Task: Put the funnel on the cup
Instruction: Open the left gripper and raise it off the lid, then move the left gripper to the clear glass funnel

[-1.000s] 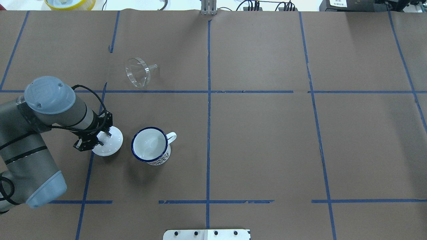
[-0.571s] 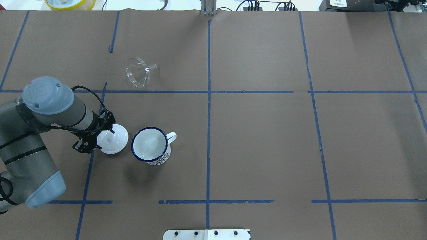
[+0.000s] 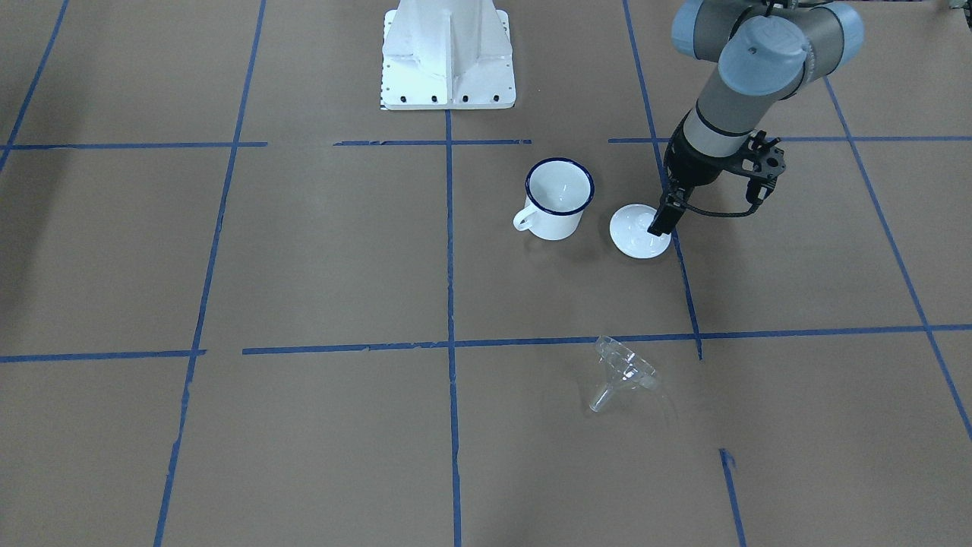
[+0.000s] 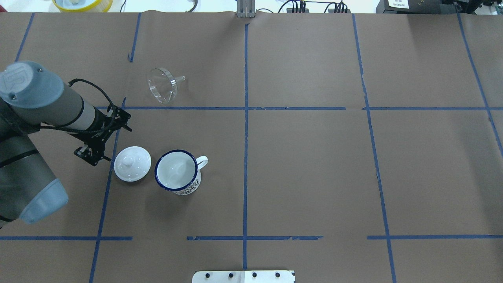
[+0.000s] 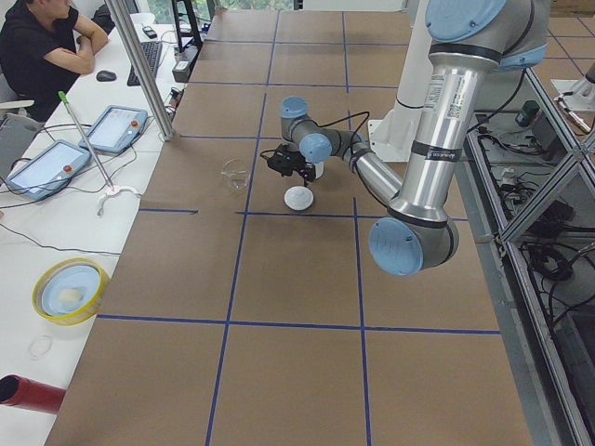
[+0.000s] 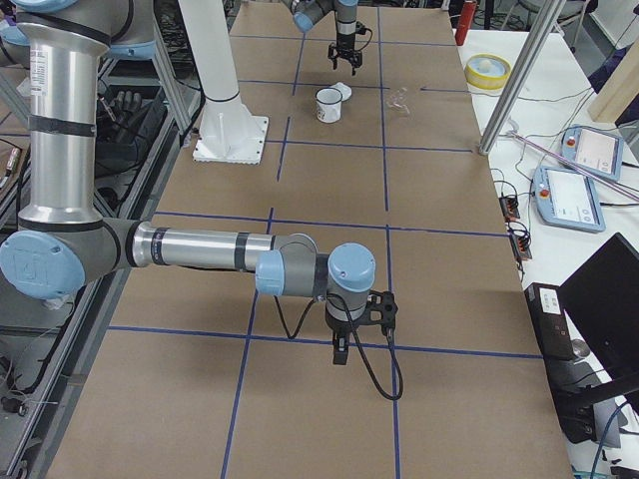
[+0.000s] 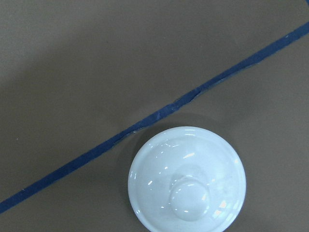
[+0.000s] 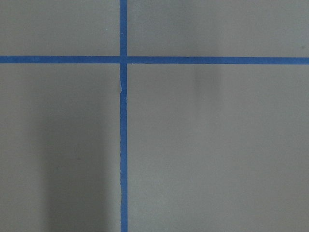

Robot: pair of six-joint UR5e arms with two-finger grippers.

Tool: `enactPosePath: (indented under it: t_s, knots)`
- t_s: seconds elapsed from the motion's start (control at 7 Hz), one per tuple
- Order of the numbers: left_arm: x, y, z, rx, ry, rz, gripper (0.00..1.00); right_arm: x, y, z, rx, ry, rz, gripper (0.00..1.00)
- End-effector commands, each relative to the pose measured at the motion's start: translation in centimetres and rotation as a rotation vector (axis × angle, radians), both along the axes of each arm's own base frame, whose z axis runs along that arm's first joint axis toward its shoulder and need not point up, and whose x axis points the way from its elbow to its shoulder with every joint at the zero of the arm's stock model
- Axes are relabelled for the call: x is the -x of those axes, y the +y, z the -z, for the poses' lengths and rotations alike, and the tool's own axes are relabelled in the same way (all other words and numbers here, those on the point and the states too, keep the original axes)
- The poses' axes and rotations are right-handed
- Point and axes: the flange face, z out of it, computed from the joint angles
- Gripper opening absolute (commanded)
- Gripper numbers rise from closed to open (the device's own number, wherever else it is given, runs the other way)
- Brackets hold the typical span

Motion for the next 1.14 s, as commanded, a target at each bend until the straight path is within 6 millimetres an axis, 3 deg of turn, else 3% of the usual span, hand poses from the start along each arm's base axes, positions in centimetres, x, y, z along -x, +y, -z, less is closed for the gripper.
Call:
enactPosePath:
  t_s: [0.0,0.14,0.29,0.57,1.0]
  knots:
    - [1.5,-5.0,-0.7,-0.16,0.184,0.255,1.0,0.0,0.0,0.1,-0.001,0.0,0.0,1.0]
    - [0.9,-6.0,-2.3,-0.244,0.275,0.325,1.0,0.0,0.0,0.0,0.0,0.0,0.0,1.0]
    - [0.6,-7.0,-2.3,-0.323,0.344,0.374,1.0,0.0,0.0,0.1,-0.001,0.0,0.0,1.0]
    - [-3.4,-11.9,-1.1,-0.383,0.377,0.436,1.0,0.0,0.0,0.0,0.0,0.0,0.0,1.0]
    - [-4.4,-12.6,-2.4,-0.351,0.425,0.509,1.0,0.0,0.0,0.1,-0.001,0.0,0.0,1.0]
